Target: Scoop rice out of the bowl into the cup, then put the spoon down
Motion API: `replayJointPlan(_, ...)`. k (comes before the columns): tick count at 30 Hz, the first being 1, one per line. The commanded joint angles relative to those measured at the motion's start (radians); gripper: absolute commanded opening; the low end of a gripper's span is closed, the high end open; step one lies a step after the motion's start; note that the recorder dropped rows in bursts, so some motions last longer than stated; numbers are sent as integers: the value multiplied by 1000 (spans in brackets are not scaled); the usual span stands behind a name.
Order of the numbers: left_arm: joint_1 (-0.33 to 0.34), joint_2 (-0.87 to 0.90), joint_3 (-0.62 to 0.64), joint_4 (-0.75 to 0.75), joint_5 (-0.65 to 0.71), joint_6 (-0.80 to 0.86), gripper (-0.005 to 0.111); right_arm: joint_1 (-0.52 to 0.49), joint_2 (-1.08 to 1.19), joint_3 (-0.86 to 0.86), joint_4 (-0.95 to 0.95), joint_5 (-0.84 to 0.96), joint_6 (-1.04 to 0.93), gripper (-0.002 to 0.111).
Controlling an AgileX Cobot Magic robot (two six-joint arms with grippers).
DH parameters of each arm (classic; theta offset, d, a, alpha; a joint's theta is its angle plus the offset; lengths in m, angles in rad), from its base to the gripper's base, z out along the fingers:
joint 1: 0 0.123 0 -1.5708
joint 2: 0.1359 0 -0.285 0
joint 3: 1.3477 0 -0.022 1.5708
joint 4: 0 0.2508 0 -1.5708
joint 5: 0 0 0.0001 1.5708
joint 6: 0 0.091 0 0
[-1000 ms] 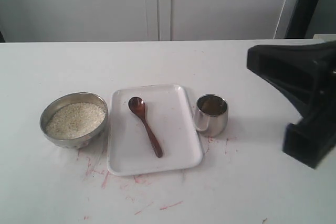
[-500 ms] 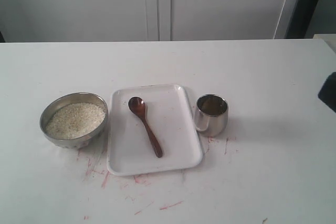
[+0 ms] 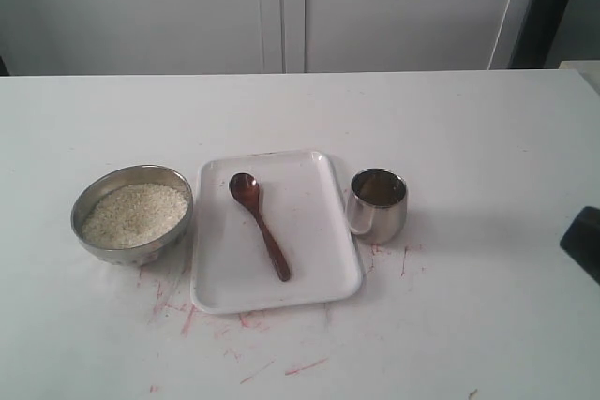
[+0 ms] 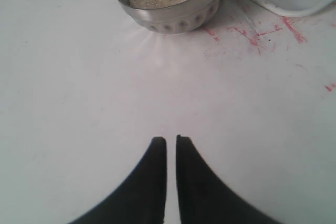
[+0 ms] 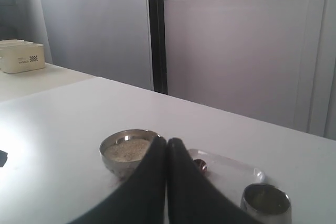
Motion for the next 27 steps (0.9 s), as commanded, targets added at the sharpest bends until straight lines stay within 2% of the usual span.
replayJointPlan(1,-7,-3,9,0,39,-6,14,1,-7,69,27,-66,13,0)
replayJointPlan(16,-7,-3,9,0,39,-6,14,1,-7,248,34,-217,13,0)
replayJointPlan(27,-7,-3,9,0,39,-6,14,1,-7,248,34,-129,11,0)
